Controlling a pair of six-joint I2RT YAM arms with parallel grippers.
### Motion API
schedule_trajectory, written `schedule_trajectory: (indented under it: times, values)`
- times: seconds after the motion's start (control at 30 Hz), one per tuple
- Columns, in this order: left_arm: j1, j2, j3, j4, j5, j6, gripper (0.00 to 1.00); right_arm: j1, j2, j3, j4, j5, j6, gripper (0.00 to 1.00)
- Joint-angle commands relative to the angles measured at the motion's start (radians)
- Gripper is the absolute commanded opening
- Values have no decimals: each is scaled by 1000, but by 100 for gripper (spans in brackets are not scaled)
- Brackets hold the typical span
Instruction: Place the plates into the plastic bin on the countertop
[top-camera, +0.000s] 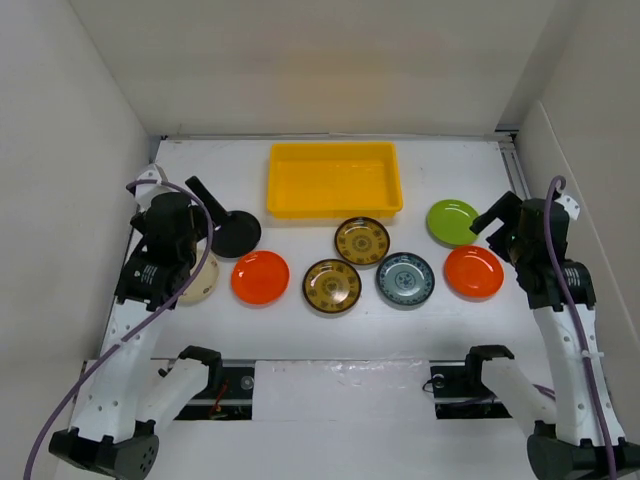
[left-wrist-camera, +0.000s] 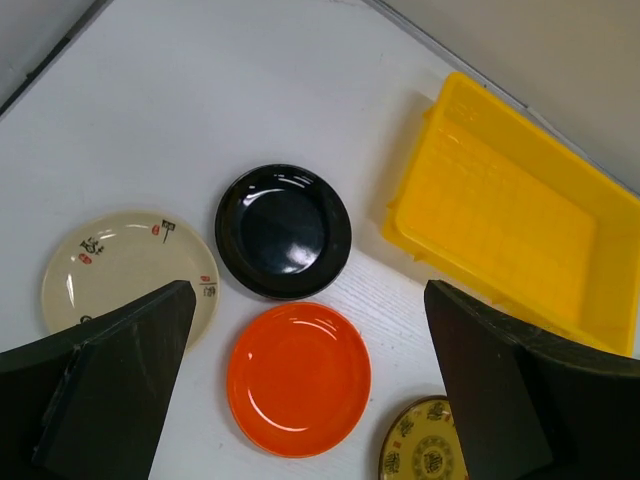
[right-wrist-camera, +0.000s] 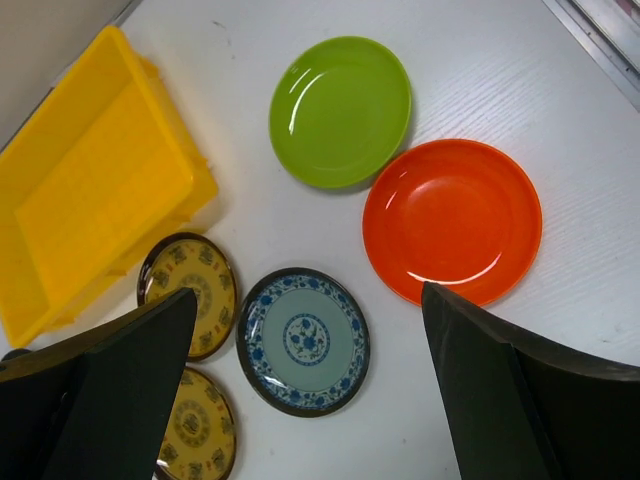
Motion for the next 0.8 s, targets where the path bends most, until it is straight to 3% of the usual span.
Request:
schedule_trajectory:
  times: [0.0,0.2,0.33,0.5,0.77]
  values:
    - [1,-3,-59,69,35,-15,100,-15,-17,-7,89,30,18,100]
    - [1,29,-86,92,91,-15,100,-24,86,-60,220,22,8,100]
    - [1,40,-96,101,123,-2,100,-67,285,-73,378,-6,-12,100]
    - [1,17,-131,110,141,18,100,-143,617,51,441,-84,-54,99]
    - [1,27,-131,132,194,37,100,-207,854,154,457,-113,-64,96]
